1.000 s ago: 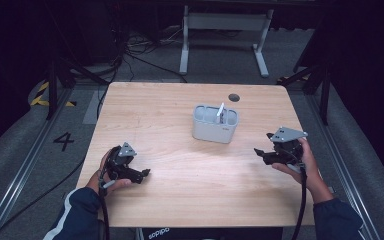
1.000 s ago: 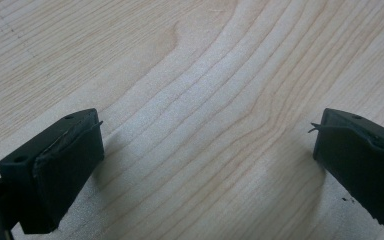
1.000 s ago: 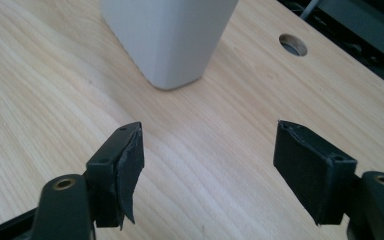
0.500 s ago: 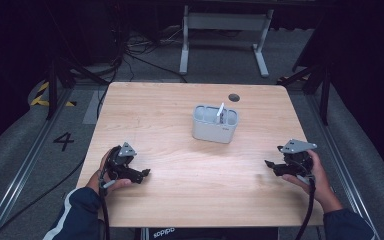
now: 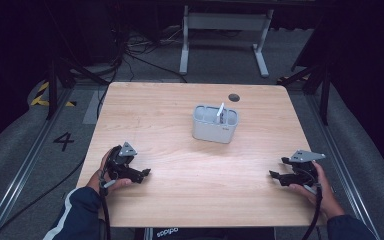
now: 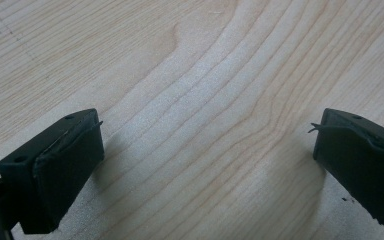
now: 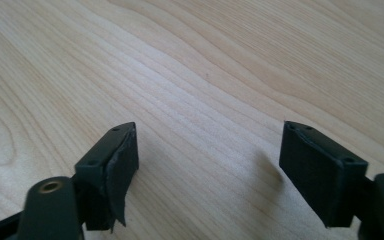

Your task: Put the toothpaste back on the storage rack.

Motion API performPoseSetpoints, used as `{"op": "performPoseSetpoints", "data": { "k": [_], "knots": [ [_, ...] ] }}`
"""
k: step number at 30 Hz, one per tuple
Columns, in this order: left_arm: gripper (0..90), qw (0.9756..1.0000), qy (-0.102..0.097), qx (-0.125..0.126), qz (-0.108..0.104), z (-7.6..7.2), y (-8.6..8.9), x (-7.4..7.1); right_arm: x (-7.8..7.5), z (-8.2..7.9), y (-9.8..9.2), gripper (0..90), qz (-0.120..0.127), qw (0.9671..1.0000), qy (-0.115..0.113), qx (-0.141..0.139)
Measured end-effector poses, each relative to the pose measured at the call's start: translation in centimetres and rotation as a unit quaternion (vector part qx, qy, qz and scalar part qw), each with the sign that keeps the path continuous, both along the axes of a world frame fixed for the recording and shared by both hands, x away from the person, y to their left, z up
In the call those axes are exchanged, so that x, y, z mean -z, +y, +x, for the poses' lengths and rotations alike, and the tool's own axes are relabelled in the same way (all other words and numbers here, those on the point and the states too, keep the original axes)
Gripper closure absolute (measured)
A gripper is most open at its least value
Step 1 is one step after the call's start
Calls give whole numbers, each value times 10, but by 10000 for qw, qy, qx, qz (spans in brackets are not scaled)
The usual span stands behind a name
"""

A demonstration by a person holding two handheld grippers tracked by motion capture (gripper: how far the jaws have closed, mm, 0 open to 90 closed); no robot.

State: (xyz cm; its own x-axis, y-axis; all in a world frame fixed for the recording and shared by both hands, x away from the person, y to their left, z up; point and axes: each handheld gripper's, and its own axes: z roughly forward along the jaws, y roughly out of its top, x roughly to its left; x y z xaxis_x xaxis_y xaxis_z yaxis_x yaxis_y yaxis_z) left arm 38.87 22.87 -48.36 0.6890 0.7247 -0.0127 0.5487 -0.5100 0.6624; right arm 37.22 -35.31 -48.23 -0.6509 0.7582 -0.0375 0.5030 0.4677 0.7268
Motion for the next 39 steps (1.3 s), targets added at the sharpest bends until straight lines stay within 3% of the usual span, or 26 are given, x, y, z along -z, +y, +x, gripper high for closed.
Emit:
{"op": "performPoseSetpoints", "data": {
  "k": [3,28,39],
  "knots": [
    [1,10000,36,22,35,1,0,-1,4,2,-6,195,232,9997,58,-12],
    [1,10000,-5,-29,10,0,-1,0,4,3,-6,151,200,9997,85,94],
    [2,10000,-2,-28,5,0,-1,0,4,0,-4,148,210,9994,77,282]
  ]
}}
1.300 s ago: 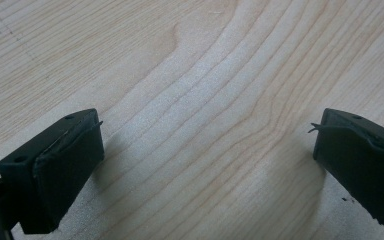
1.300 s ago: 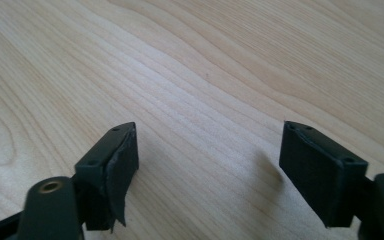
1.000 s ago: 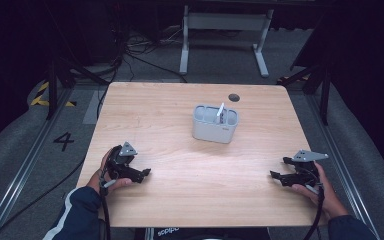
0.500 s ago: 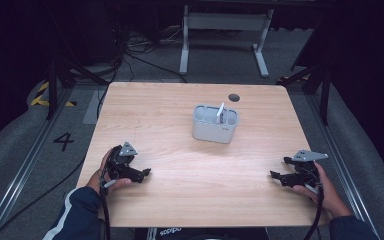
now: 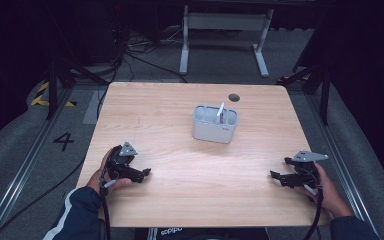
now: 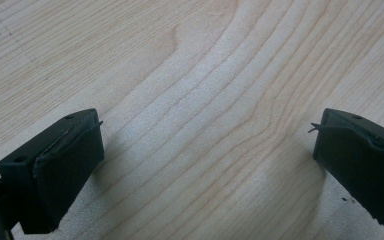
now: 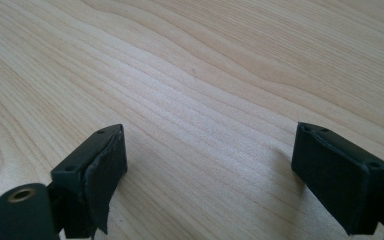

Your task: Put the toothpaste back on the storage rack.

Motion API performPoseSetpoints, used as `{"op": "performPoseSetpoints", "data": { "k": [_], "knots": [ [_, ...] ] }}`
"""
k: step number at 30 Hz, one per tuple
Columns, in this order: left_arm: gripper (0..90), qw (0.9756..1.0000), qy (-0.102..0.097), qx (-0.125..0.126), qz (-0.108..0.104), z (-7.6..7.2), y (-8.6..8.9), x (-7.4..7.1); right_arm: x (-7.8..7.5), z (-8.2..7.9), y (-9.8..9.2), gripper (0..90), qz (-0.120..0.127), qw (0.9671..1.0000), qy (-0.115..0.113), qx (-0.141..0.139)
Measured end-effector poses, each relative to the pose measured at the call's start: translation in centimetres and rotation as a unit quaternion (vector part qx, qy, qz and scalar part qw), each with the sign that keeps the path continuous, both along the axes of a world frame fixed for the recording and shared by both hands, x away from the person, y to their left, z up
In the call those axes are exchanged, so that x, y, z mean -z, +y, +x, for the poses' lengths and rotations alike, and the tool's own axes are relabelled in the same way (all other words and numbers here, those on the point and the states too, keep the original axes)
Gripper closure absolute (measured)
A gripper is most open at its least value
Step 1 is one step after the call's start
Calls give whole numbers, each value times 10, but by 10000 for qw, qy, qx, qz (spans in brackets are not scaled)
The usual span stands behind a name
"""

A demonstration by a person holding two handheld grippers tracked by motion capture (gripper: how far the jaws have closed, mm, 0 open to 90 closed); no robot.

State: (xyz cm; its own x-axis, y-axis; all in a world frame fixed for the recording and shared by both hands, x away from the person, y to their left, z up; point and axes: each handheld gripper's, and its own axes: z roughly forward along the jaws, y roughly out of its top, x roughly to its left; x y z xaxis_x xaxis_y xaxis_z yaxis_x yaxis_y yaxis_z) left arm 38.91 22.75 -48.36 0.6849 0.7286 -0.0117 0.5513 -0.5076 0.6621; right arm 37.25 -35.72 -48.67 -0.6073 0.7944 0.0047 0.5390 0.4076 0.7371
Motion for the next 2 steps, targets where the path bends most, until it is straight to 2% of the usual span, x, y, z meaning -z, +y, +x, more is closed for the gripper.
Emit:
{"op": "performPoseSetpoints", "data": {
  "k": [2],
  "knots": [
    [1,10000,-3,-3,4,0,0,0,0,0,0,149,0,10000,1,0]
  ]
}}
